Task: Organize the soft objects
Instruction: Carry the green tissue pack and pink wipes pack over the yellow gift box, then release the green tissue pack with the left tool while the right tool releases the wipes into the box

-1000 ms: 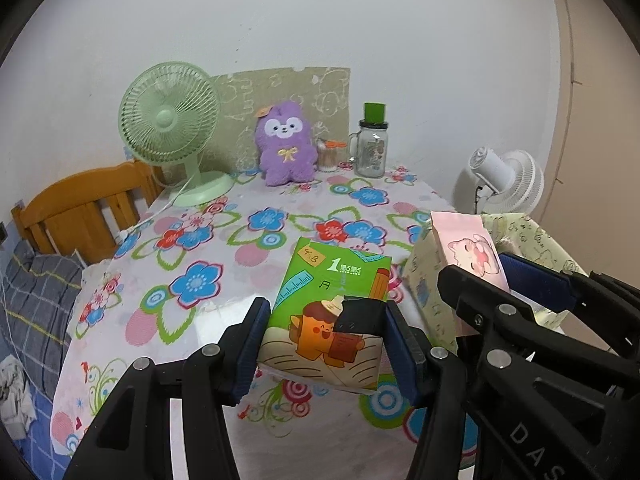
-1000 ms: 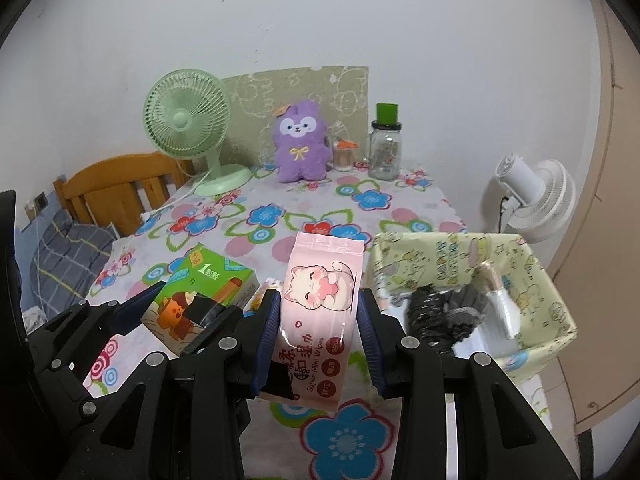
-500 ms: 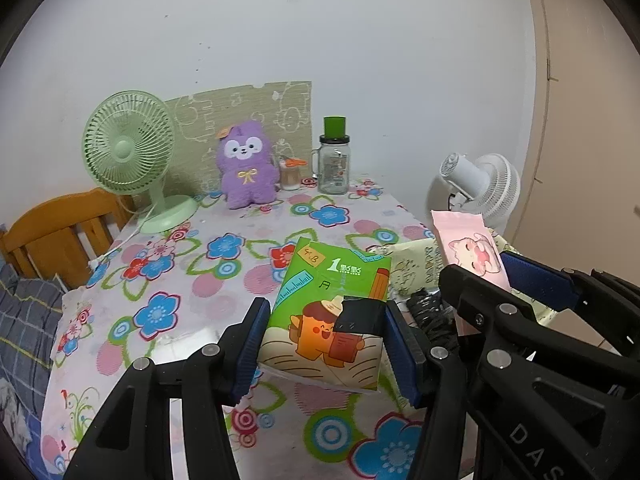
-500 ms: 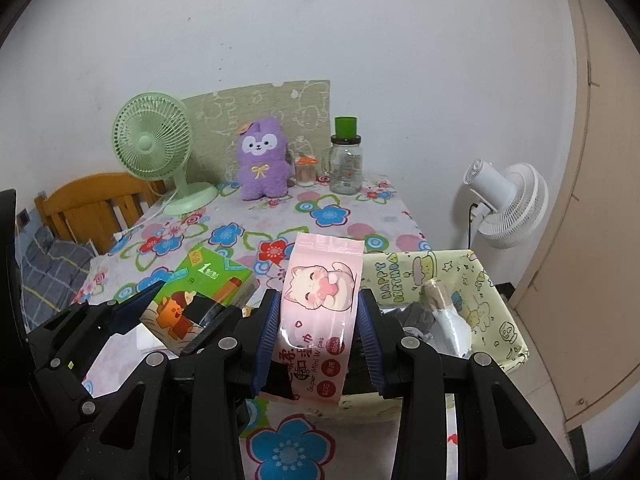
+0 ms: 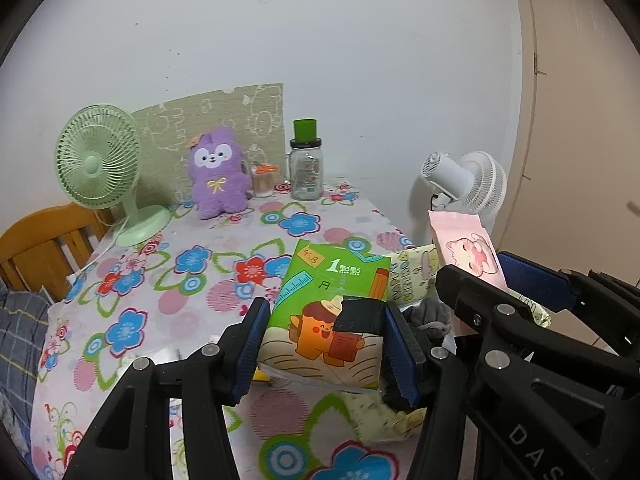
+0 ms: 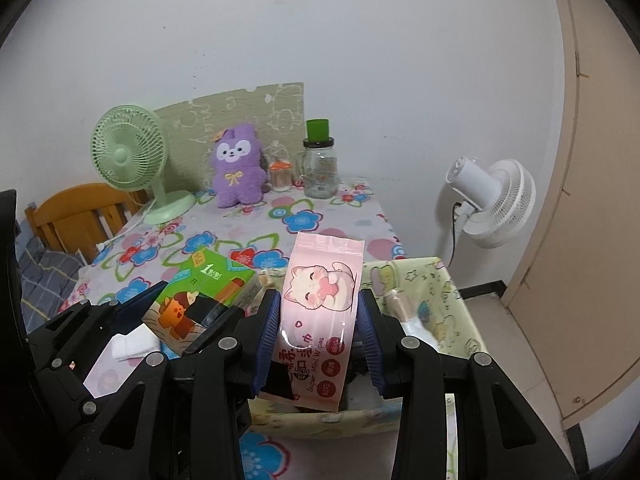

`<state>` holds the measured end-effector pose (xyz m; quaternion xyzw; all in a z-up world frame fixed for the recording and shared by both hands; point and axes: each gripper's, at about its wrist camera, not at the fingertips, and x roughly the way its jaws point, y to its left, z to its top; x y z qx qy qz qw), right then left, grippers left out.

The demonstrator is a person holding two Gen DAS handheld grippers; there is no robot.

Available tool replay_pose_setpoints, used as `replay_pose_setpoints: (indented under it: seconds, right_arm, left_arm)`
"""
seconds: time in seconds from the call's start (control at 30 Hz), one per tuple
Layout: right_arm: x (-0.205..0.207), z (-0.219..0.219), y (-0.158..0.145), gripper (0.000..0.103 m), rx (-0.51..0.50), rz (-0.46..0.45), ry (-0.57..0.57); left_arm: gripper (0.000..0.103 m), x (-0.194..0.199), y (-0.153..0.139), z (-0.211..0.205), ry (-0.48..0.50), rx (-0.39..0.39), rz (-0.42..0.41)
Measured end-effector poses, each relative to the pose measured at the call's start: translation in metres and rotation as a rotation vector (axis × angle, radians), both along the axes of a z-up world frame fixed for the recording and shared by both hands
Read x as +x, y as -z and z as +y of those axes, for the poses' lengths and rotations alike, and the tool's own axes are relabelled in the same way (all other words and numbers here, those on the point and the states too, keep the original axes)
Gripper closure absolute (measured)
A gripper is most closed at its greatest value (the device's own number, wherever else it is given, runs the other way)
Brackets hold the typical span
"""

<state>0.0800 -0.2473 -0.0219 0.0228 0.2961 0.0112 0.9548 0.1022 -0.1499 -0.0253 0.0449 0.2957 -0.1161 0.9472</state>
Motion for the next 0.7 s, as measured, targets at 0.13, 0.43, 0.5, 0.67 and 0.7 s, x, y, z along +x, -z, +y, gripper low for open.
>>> replay_pose_setpoints:
  seconds: [0.13,0.43,0.5,0.67,0.7]
  right_arm:
    - [0.005,-0.012,0.003,0.061,0.000,0.005,0.012]
    - [0.017,-0.035,0.013,0.061,0.009,0.028,0.042]
    - [0.019,-0.039,0.014,0.061,0.006,0.031,0.048]
    - [0.026,-0.049,0.021,0.061,0.010,0.045,0.059]
    - [0.028,-0.050,0.023,0.061,0.011,0.048,0.059]
  left_arm:
    - [0.045,0.006,0.002,-0.012,0.013,0.006,0.004]
    - [0.044,0.018,0.010,-0.037,0.038,0.019,0.025]
    - [0.044,0.021,0.012,-0.042,0.043,0.023,0.029]
    - [0.044,0.028,0.017,-0.053,0.050,0.029,0.041]
    - [0.044,0.030,0.018,-0.055,0.052,0.031,0.044]
